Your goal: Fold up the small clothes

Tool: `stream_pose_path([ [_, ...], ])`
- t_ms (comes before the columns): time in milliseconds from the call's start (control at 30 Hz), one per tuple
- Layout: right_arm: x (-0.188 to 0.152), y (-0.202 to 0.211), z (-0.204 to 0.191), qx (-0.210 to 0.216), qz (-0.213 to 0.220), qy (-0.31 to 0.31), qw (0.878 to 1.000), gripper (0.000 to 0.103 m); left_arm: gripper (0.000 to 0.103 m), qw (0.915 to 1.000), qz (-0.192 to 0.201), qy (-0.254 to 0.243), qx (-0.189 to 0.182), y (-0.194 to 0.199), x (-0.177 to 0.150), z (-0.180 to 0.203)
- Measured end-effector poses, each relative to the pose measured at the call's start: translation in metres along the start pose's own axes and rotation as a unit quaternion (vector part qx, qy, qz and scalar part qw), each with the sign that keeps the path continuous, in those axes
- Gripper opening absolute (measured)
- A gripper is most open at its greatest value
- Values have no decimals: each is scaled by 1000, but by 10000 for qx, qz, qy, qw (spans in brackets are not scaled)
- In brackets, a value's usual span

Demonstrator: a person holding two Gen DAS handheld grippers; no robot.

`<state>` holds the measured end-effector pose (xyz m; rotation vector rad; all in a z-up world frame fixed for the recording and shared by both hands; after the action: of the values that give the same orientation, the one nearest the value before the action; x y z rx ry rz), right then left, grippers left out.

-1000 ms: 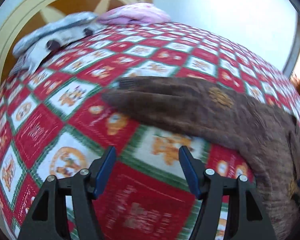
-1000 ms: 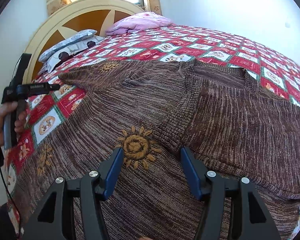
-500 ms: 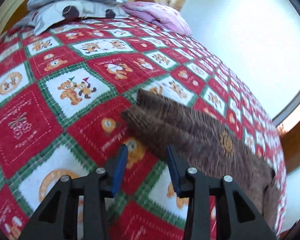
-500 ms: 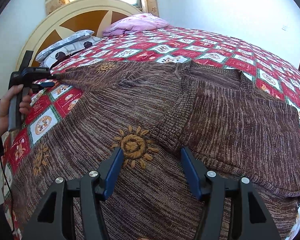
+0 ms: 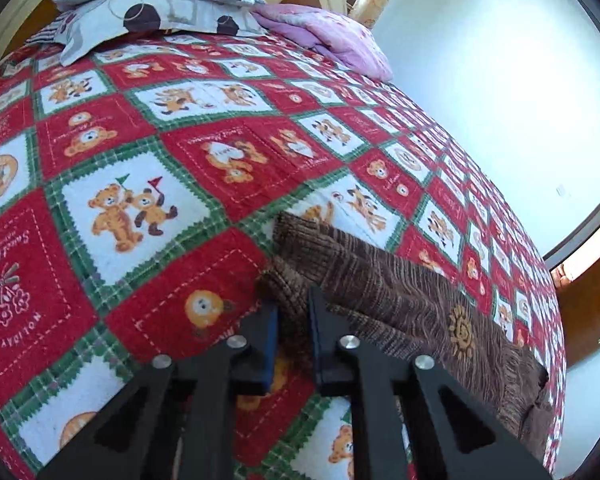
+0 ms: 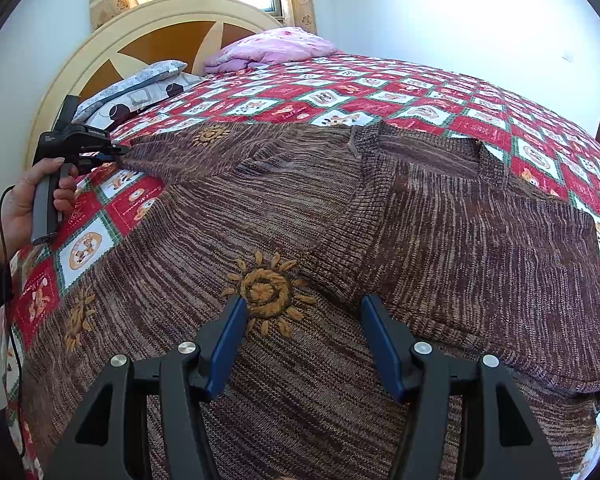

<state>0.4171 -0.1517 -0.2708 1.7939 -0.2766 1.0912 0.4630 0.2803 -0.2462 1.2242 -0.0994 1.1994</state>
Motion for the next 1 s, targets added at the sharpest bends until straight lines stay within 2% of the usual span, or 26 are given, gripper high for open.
stream_pose_path([
  [133, 0, 0, 1, -19, 5, 3, 10000, 61, 12, 9998, 102, -180, 15, 9, 0, 3],
  [400, 1, 1, 2, 37, 34, -81, 10000, 61, 11, 9995, 175, 80, -265, 26, 13, 18],
  [567, 2, 2, 8, 168, 106, -331, 9993, 61, 11, 9967, 319, -107, -741, 55, 19, 68],
  [767, 6, 13, 22, 344, 405, -885, 9947, 61, 11, 9900, 232, -485, -1305, 82, 8, 144],
  [900, 11, 33, 55, 445, 993, -1866, 9764, 61, 11, 9843, 168, -645, -1635, 97, -4, 191],
  [1000, 12, 51, 81, 411, 1534, -2537, 9542, 73, 11, 9793, 93, -759, -1875, 107, -18, 226],
])
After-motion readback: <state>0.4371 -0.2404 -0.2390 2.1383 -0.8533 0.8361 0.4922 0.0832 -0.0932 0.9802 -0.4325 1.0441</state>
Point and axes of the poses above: each gripper's, at about its wrist camera, not at the fingertips, and y roughly against the way its jaws point, z to its right, x to its top, the point moved 9 cm from there along -y, roughly the way its jaws point, and after that the axes turned 6 degrees about z, right-handed, at the moved point
